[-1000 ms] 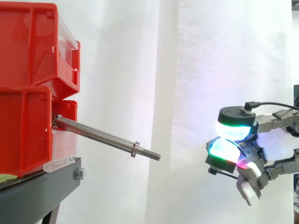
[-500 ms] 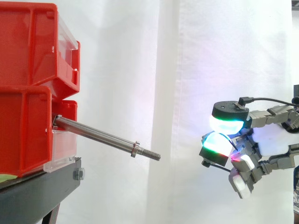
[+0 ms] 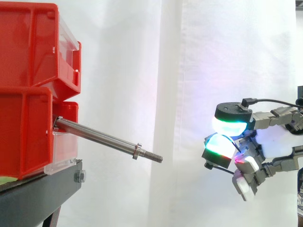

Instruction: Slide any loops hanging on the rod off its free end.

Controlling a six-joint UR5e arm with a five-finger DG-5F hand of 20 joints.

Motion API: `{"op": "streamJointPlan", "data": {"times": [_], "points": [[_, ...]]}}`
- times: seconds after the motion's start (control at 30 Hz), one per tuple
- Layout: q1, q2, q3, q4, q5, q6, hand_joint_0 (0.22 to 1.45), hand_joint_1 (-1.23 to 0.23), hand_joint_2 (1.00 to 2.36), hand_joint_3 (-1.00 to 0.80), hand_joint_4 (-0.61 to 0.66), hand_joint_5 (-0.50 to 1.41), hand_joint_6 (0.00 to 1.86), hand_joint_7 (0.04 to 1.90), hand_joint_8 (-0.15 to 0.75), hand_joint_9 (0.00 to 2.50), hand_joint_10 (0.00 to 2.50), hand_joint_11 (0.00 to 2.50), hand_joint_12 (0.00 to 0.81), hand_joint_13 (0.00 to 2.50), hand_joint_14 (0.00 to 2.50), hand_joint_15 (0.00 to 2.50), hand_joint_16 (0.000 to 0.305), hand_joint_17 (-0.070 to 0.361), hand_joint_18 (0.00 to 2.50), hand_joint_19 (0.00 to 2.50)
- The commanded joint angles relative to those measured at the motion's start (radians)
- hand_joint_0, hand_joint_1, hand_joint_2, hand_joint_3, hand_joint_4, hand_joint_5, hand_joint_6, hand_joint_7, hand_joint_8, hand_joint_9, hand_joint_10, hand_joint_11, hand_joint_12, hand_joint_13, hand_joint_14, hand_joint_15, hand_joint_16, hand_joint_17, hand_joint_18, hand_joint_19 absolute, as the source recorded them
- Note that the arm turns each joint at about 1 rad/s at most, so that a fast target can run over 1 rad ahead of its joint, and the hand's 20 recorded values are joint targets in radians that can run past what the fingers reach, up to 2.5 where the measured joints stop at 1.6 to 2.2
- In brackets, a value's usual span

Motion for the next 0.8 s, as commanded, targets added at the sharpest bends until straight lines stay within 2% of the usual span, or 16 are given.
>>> {"op": "streamJointPlan", "data": {"times": [0.0,0.77], "points": [[-0.002,0.0,0.0,0.0,0.0,0.0,0.66,-0.83,1.0,0.05,-0.21,-0.1,0.93,1.16,0.335,1.27,0.02,0.66,0.381,1.09,0.01,0.45,0.05,0.113,0.97,0.4],[0.0,0.0,0.0,0.0,0.0,0.0,0.66,-0.84,1.0,0.06,-0.21,-0.1,0.92,1.19,0.34,1.28,0.01,0.67,0.397,1.09,0.01,0.44,0.052,0.117,0.98,0.4]]}}
